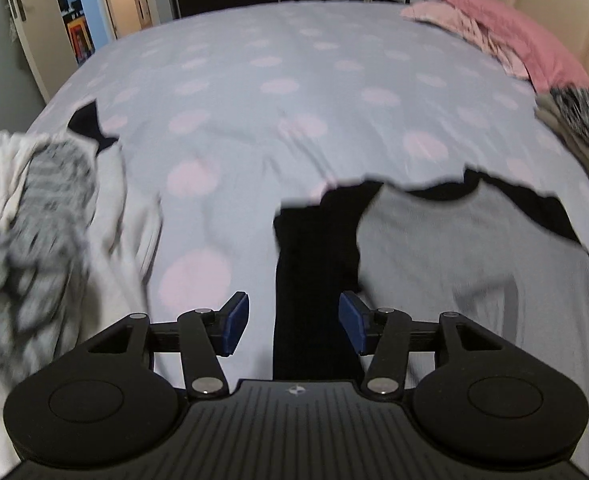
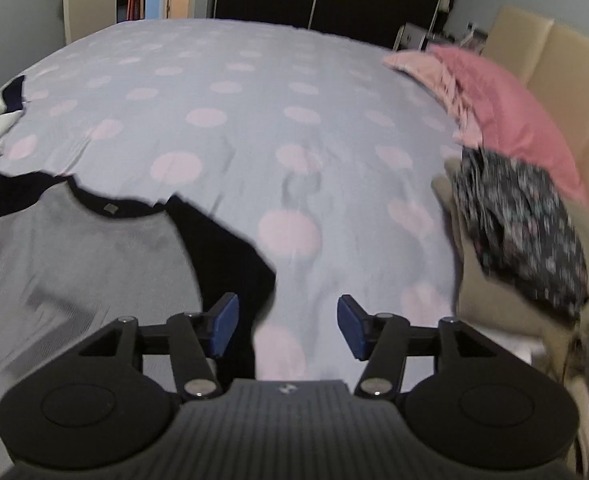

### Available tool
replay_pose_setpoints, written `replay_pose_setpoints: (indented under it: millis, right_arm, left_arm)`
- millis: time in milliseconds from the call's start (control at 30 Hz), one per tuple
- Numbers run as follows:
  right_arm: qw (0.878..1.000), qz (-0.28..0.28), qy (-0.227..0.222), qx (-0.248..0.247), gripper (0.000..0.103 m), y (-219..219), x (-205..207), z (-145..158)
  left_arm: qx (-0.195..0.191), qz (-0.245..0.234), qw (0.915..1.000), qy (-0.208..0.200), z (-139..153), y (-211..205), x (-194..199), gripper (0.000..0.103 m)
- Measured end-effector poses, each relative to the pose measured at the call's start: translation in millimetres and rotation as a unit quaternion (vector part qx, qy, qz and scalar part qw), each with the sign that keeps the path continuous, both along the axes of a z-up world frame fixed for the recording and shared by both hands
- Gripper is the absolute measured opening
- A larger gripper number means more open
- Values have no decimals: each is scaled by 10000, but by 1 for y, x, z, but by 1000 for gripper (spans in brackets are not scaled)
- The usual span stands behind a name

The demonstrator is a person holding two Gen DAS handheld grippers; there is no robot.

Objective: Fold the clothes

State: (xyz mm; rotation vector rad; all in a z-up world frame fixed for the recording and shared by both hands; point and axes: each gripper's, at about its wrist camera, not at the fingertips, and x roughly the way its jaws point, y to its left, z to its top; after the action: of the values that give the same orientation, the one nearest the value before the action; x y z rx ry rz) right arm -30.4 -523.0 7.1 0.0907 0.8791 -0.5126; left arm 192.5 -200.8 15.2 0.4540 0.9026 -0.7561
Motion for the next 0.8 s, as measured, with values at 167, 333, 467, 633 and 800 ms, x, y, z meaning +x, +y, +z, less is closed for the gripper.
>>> replay_pose_setpoints:
  millis: [167,333,467,633,800]
  right_arm:
    - [9980,-239,76,579,55,7,-41,-7]
    - [9927,-567,202,1042,50,14,-63,-39]
    - [9899,-741,172,1198,50,21,-67,-56]
    - [9867,-880,303,1332,44,32,-62,-76]
    - [9879,-801,358,1279,4,42,-58,-79]
  left_arm:
    - [93,155,9994,303,-14,33,-25,48]
    - [64,283,9980,566,-40,47,-45,48]
    - [36,381,9969,689,-57,53,-59,48]
    - [120,663,9939,873,-75,60,-64,48]
    - [112,717,9946,743,-82,63,-70,24]
